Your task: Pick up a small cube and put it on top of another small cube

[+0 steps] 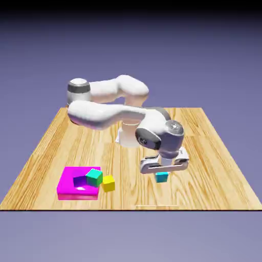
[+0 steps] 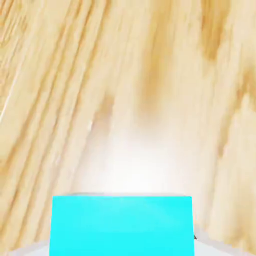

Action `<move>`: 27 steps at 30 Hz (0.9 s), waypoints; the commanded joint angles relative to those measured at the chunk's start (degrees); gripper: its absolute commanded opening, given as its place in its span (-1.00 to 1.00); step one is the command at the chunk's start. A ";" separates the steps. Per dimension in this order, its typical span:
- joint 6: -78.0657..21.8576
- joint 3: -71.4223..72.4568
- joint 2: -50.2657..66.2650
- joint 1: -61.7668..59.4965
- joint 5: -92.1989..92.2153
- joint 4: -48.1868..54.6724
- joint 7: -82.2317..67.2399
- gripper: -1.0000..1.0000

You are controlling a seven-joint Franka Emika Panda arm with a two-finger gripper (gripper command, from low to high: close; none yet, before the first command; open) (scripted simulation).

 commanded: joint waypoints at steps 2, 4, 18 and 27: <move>2.03 -2.11 4.16 -0.07 4.05 -0.09 -1.48 -1.00; 4.01 -4.22 8.31 -0.15 8.02 -0.17 -2.96 -1.00; 17.88 -18.99 37.38 -0.66 35.84 -0.78 -13.35 -1.00; 26.79 -28.48 56.07 -0.99 53.72 -1.18 -20.02 -1.00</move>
